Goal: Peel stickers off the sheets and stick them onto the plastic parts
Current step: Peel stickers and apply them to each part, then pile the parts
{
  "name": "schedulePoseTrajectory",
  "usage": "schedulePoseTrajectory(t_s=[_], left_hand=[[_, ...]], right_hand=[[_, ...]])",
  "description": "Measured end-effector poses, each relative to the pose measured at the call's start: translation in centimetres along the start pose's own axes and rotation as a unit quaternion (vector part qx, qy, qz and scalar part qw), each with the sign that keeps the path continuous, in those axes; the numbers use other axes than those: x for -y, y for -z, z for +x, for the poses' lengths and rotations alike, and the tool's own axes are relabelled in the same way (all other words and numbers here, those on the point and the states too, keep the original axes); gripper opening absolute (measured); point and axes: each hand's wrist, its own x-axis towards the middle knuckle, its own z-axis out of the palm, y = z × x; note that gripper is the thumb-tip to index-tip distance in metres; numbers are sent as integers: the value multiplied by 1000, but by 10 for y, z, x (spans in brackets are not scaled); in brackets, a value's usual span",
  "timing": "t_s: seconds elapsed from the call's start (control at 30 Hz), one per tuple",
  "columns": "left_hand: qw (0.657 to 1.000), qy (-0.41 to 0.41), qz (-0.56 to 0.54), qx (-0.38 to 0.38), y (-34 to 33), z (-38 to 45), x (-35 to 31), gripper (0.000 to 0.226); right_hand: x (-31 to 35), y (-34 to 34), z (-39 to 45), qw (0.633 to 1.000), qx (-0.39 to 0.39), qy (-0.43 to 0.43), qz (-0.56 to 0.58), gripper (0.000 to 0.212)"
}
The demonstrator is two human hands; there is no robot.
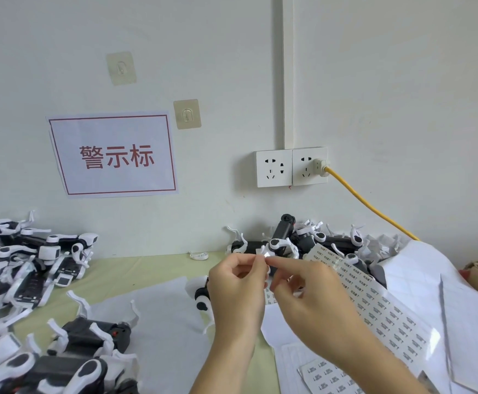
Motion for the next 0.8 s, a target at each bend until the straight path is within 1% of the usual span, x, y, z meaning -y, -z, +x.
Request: schedulePoseTrajectory(t_s=[0.17, 0.3, 0.33, 0.4, 0.43, 0.5, 0.57, 0.63, 0.7, 0.77, 0.8], left_hand=[[1000, -3, -9, 17, 2, -1, -1, 22], [996, -17, -14, 84, 2, -3, -5, 28], [995, -20, -3, 99, 2, -2, -5, 28], [992, -38, 39, 114, 3, 0, -2, 28], [990, -55, 69, 108, 5, 1, -1, 29], [981, -106, 145, 72, 12, 6, 1, 31], [954, -156, 253, 43, 21, 11, 0, 41], [911, -164, 375, 52, 31, 17, 3, 56], [862, -111, 486, 87, 39, 21, 4, 66], [825, -41, 545, 141, 44, 23, 8, 77], [806, -22, 568, 163, 45, 24, 12, 77]], right_hand=[[0, 0, 0, 1000, 8, -5, 17, 43], [-4, 0, 1, 1000, 9, -20, 15, 36], [-5, 1, 1, 999, 1, -30, 17, 34], [-10, 3, 2, 997, -39, -64, 31, 35], [-13, 6, 3, 993, -66, -88, 43, 33], [-16, 12, 6, 983, -105, -134, 72, 27], [-17, 17, 8, 973, -115, -171, 108, 22], [-17, 22, 10, 962, -113, -196, 151, 20], [-17, 25, 10, 955, -110, -207, 181, 20], [-17, 26, 10, 953, -100, -212, 193, 19], [-17, 26, 10, 953, -91, -213, 194, 18]])
